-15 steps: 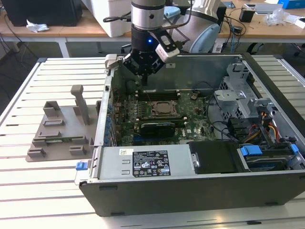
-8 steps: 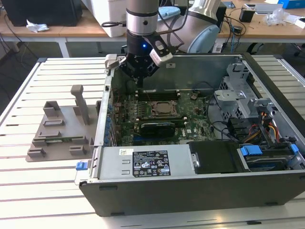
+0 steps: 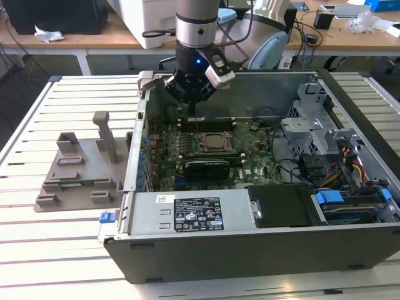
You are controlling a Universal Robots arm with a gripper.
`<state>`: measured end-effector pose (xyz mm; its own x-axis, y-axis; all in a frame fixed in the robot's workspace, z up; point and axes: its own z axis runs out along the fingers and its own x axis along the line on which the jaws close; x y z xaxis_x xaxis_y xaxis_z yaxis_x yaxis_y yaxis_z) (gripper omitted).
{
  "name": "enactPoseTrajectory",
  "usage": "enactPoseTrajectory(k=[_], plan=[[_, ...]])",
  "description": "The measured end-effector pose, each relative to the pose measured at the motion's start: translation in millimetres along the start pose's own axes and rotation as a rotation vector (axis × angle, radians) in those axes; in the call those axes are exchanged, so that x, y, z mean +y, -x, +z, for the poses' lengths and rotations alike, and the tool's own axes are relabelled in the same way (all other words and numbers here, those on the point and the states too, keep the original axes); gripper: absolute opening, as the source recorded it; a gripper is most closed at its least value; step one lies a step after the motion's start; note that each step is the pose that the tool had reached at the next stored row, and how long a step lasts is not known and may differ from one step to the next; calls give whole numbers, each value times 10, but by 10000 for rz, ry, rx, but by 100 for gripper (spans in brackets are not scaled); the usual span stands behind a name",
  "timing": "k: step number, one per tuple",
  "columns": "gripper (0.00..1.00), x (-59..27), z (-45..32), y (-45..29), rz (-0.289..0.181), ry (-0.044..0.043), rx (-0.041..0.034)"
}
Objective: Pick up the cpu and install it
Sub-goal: 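Install the first cpu locking lever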
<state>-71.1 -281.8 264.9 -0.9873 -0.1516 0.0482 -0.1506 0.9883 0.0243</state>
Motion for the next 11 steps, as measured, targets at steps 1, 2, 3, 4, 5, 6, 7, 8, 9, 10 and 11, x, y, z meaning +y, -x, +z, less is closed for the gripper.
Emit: enactPoseTrajectory(k=[1,2,3,4,5,6,7,8,9,10,11], plan=[[11,-2,2,16,11,2,6],[11,-6,4,36,21,2,13],[11,-8,6,51,29,4,20],[11,-14,13,91,49,8,39],[11,-21,24,137,69,13,62],[11,-23,29,148,76,14,69],[11,-25,34,158,81,15,75],[11,-26,37,167,84,15,78],[11,-30,45,191,91,18,87],[11,-32,49,205,95,18,93],[11,-34,52,218,100,20,98]])
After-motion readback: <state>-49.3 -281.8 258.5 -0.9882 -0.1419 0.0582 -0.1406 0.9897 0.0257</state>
